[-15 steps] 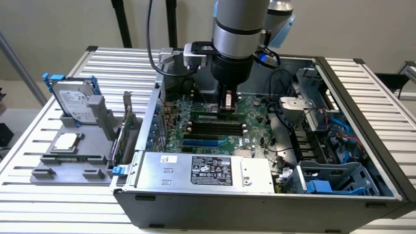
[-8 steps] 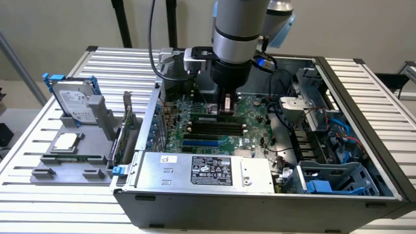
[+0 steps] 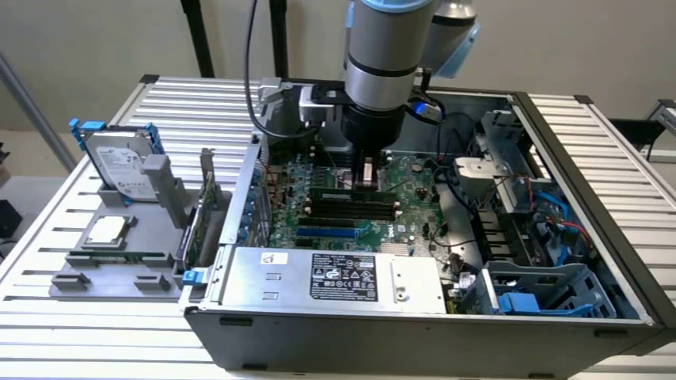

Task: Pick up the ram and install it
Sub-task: 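Insert the ram into the slot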

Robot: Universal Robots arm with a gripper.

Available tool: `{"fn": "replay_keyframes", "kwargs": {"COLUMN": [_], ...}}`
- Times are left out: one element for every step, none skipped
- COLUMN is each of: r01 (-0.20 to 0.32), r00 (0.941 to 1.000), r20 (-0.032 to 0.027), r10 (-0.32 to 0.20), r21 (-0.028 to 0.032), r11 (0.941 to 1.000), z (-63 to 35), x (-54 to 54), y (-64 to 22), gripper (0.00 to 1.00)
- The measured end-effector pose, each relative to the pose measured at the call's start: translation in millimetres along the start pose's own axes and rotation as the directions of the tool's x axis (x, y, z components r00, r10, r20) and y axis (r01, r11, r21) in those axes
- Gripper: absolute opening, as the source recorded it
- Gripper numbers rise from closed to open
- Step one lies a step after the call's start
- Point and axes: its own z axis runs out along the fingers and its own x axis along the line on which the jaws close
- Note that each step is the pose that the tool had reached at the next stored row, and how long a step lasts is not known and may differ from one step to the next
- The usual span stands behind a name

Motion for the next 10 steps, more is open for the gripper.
{"fn": "replay_keyframes", "kwargs": {"r01": [0.000, 0.000, 0.001, 0.000, 0.001, 0.001, 0.001, 0.000, 0.000, 0.000], "r00": [1.0000, 1.0000, 1.0000, 1.0000, 1.0000, 1.0000, 1.0000, 1.0000, 1.0000, 1.0000], "r20": [-0.0002, -0.0004, -0.0016, -0.0040, -0.0053, -0.0055, -0.0056, -0.0058, -0.0067, -0.0074], "r10": [0.000, 0.000, -0.001, 0.000, -0.001, -0.001, -0.001, 0.000, 0.000, 0.000], "r21": [-0.0001, -0.0002, -0.0002, 0.0000, -0.0001, 0.0000, 0.0000, 0.0004, 0.0010, 0.0017], "r11": [1.0000, 1.0000, 1.0000, 1.0000, 1.0000, 1.0000, 1.0000, 1.0000, 1.0000, 1.0000], "z": [1.6, 2.9, 3.9, 4.4, 4.5, 4.5, 4.5, 4.7, 5.1, 5.7], "x": [-0.6, -1.3, -2.0, -2.4, -2.4, -2.4, -2.4, -2.5, -2.6, -2.6], "y": [0.0, 0.0, 0.0, 0.0, -0.1, -0.1, 0.0, 0.0, 0.0, 0.0], "gripper": [0.13, 0.13, 0.13, 0.13, 0.13, 0.13, 0.13, 0.13, 0.13, 0.13]}}
